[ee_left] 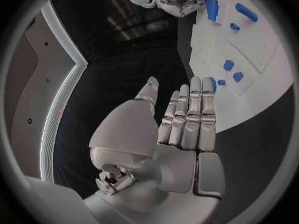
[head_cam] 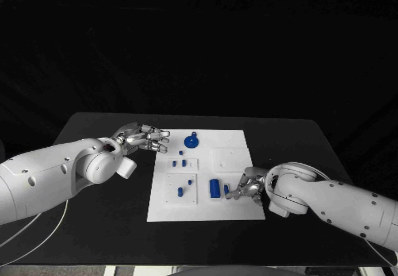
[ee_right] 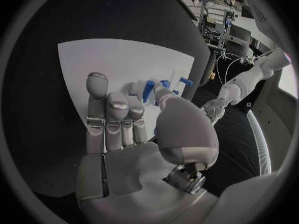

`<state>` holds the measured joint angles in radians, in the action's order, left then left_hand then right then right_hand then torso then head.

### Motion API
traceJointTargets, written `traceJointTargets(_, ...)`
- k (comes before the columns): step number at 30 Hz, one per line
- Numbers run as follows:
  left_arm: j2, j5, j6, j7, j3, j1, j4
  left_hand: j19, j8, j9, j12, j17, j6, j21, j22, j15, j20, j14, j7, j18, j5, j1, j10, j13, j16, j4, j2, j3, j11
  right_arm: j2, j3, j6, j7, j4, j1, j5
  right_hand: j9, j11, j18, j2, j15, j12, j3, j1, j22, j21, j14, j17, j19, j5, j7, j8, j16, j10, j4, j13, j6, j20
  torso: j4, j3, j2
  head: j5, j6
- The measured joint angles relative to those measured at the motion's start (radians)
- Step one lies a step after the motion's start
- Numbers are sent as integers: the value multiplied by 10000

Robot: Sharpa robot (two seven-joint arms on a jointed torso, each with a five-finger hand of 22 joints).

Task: Assemble the parts on the task board

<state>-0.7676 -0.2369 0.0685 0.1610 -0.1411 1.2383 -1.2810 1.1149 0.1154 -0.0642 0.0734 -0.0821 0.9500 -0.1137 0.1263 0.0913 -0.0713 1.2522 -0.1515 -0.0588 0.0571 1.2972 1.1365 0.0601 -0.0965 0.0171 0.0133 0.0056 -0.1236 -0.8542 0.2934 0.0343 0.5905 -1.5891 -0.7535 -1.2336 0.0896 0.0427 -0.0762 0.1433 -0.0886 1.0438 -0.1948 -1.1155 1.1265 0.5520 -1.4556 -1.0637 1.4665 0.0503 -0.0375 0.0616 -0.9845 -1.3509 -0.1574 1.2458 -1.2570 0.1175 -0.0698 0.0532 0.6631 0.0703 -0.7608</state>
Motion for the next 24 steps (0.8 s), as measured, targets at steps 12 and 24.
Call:
traceJointTargets(12,-5,-3,-2,-19,-9,0,-1,0,0,0,0,0,0,0,1,0,0,0,0,-1,0,0,0,0,0,0,0,0,0,-40,1,57,-160,12,19,94,8,0,-1,-157,1,0,-86,-157,0,0,0,1,0,0,0,0,0,0,153,-1,0,0,-16,12,-1,-12,10)
traceJointTargets(24,-8,-5,-5,-32,-16,0,-4,0,0,0,0,0,0,0,1,0,0,0,0,-1,0,0,0,0,0,0,0,0,0,0,4,182,-281,72,28,139,1,0,0,-320,1,1,-360,-123,9,0,1,-18,0,0,0,0,0,0,693,-2,0,0,-11,12,-2,-19,2)
